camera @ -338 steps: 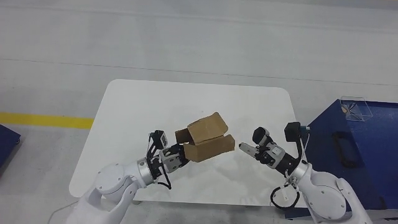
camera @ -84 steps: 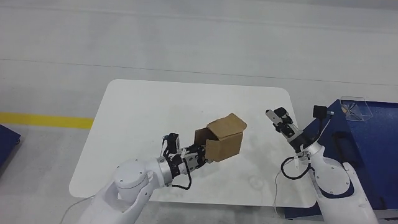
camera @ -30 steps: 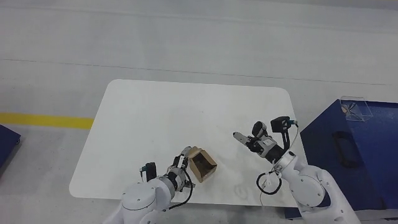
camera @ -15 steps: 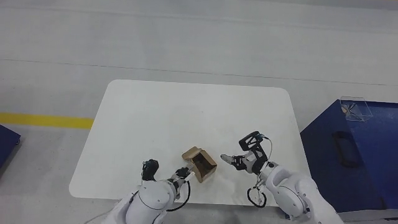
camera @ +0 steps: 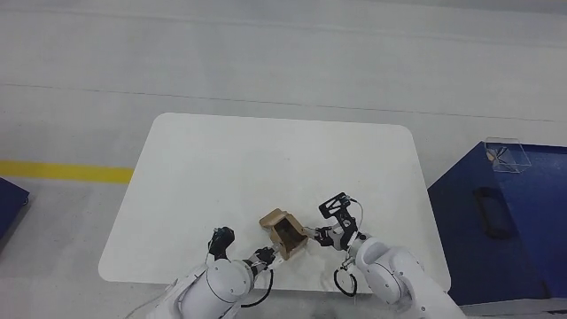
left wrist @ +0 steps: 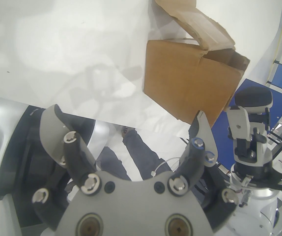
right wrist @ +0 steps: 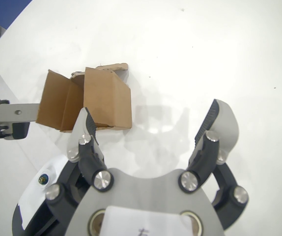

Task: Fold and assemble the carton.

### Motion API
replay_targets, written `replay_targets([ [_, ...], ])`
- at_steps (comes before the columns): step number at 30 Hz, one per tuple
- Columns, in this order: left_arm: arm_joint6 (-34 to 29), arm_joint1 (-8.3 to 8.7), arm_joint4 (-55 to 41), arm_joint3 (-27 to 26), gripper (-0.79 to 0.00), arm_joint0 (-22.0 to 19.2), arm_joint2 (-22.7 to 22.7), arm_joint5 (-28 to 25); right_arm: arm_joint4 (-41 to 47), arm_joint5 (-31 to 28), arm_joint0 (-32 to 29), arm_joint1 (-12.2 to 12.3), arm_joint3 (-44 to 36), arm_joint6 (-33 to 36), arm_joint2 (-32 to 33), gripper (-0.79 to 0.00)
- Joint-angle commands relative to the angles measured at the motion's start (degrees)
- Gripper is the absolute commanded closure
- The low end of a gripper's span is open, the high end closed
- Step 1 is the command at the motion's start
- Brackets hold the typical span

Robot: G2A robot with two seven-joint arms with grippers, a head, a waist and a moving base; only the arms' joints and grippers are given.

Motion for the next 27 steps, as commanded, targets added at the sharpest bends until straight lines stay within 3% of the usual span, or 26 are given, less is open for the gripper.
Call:
replay_targets([
  [1,1.3,-0.28,-0.4,0.5,-0.785,-0.2,0.4,0.0,-1.1,1.2,0.6,-0.2,0.7,-0.8,-0.4,-0.785],
  [16,8.7,-3.9,-7.1,9.9,-0.785,-6.1,5.9,0.0,-3.4,2.5,5.3,-1.8,7.5,-1.1,-4.4,-0.785],
  [21,11.7,-4.49,-9.2,7.0,-0.785,-5.5,7.0,0.0,-4.5,2.5,7.1,-2.2,9.5,-2.9,-4.6,-0.785],
  [27,21.8,-5.06,-8.1,-0.8,-0.785,-1.1,5.2,0.0,-7.9,0.4,8.3,-2.3,8.8,-7.9,-4.3,-0.785],
])
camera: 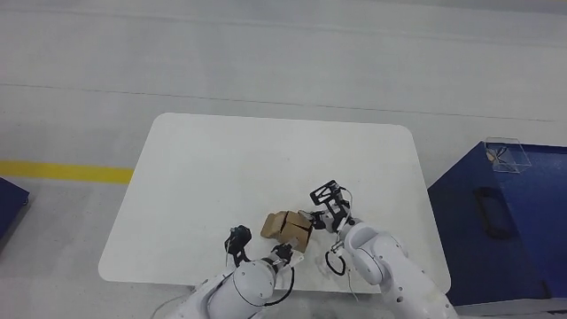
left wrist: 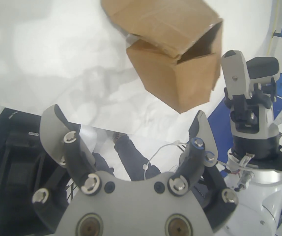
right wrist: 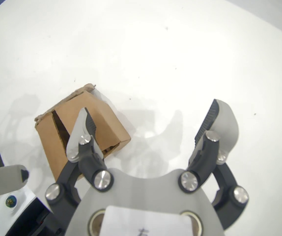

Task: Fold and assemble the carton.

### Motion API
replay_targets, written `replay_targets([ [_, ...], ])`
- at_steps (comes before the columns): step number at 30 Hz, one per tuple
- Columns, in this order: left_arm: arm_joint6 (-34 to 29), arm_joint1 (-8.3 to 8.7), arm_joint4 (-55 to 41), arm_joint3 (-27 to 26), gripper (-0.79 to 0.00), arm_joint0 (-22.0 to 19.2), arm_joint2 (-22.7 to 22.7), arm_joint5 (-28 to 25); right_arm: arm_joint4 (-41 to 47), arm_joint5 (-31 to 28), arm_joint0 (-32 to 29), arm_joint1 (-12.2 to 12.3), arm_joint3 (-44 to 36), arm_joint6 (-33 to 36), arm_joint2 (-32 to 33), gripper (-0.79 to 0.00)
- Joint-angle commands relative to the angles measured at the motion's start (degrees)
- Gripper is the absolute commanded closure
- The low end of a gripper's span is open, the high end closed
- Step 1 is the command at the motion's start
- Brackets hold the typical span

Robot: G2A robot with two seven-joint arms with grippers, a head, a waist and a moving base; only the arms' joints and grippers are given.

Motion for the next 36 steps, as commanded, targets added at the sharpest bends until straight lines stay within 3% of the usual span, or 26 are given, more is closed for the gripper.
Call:
replay_targets([
  [1,3.2,0.04,0.5,-3.0,-0.785,2.4,-1.4,0.0,-0.1,-1.0,-0.4,0.1,-0.7,-1.5,1.0,-0.785],
  [9,3.3,0.06,0.5,-3.2,-0.785,2.9,-1.7,-0.5,2.7,-1.7,-1.9,0.5,-2.1,-2.5,3.8,-0.785],
  [13,4.9,-0.36,-3.2,-2.4,-0.785,6.6,-5.9,-15.2,1.3,-0.4,-3.0,0.4,-2.5,-4.3,4.0,-0.785],
  [17,8.3,-0.63,-1.0,0.5,-0.785,10.7,-6.6,-30.3,2.0,0.5,-4.6,0.2,-3.9,-5.8,4.1,-0.785],
  [24,8.3,-0.63,-1.0,0.5,-0.785,10.7,-6.6,-30.3,2.1,0.3,-4.8,0.2,-4.0,-6.0,4.1,-0.785],
  [28,7.1,-1.33,-8.4,2.6,-0.785,10.5,-8.2,-30.5,-6.6,3.6,-5.2,0.1,-4.1,-8.4,2.6,-0.785],
  [32,8.8,-3.02,-19.4,7.3,-0.785,10.9,-9.5,-40.2,-8.3,5.1,-5.7,-0.4,-3.8,-9.0,0.8,-0.785],
  [36,10.4,-4.49,-24.4,12.7,-0.785,10.8,-9.6,-51.5,-9.4,6.0,-5.8,-0.8,-2.6,-9.5,-0.4,-0.785],
])
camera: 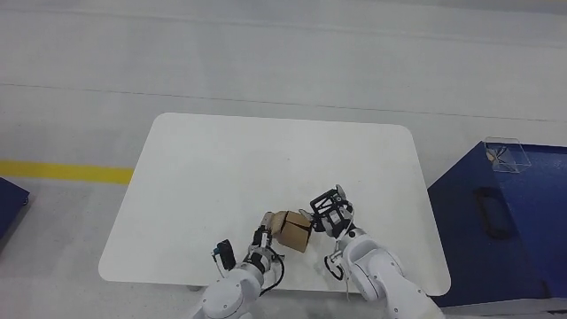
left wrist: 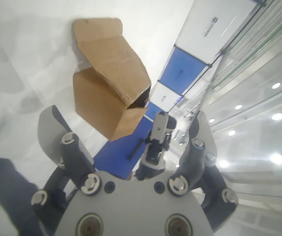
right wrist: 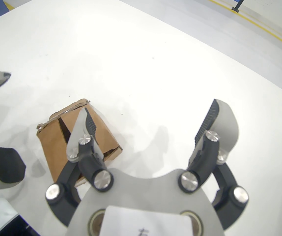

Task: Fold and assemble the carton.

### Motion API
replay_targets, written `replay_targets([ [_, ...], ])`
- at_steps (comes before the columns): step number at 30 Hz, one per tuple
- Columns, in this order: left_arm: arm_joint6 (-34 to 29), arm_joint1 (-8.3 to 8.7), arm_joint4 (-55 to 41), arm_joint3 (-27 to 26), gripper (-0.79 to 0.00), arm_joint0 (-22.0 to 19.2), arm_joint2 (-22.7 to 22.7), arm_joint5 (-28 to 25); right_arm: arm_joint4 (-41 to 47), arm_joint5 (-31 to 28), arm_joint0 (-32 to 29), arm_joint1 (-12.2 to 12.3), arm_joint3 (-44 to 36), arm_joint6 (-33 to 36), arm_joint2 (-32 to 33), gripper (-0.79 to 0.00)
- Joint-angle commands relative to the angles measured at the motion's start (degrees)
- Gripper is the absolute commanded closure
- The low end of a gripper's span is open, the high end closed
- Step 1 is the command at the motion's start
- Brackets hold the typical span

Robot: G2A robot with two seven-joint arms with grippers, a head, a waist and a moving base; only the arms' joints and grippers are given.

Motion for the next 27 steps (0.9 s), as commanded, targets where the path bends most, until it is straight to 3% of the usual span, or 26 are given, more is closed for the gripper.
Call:
replay_targets([
  [1,1.0,-0.61,-0.3,2.7,-0.785,-0.3,0.4,-5.4,0.0,0.1,0.0,-0.2,0.6,-0.1,-0.4,-0.785],
  [6,5.5,-2.12,1.7,6.7,-0.785,-1.6,2.1,-11.6,-1.0,-0.1,0.3,-0.6,1.6,0.3,-1.3,-0.785],
  [14,8.0,-3.82,4.1,11.0,-0.785,-3.5,2.7,-16.3,-2.1,-0.3,0.8,-1.3,2.9,0.9,-2.3,-0.785],
  [27,5.8,-5.27,10.2,16.1,-0.785,-3.7,0.6,-28.5,-3.6,-0.4,0.5,-1.9,3.6,1.3,-2.3,-0.785],
])
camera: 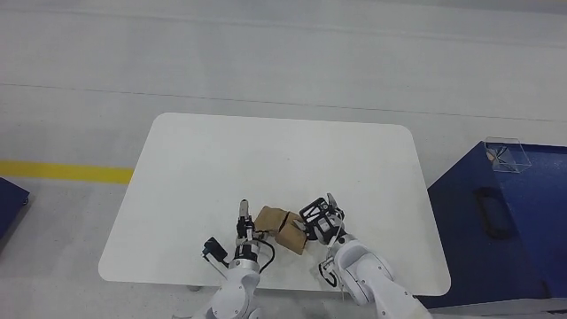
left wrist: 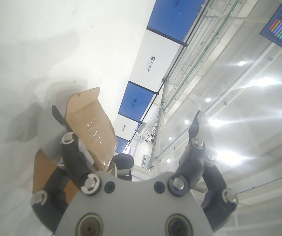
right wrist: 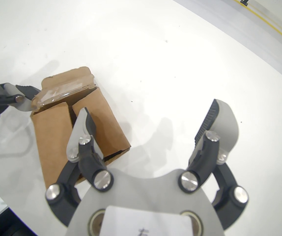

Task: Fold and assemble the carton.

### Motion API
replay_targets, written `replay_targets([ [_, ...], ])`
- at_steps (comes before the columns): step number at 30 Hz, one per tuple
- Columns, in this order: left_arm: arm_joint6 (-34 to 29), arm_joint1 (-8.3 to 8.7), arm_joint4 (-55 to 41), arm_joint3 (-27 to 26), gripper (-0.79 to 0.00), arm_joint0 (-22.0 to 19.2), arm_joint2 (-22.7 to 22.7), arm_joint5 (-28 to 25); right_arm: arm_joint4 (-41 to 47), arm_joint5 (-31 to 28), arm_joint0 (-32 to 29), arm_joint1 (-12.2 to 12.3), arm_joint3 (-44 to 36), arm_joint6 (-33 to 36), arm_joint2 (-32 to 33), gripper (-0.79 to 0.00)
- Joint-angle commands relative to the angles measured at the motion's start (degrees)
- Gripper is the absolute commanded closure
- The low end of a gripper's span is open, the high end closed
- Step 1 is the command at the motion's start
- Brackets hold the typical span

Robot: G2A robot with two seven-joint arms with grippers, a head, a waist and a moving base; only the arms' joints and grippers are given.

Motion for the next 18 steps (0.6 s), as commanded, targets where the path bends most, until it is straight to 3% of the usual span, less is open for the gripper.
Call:
replay_targets([
  [1,-1.3,-0.07,0.6,0.1,-0.785,0.3,-0.5,-1.4,-0.2,-0.1,-0.2,0.0,0.1,-0.1,0.2,-0.785],
  [18,-8.4,-0.28,10.1,-6.5,-0.785,5.7,-2.7,-7.3,-2.5,-1.2,-2.5,-0.1,-0.9,-1.3,2.2,-0.785],
])
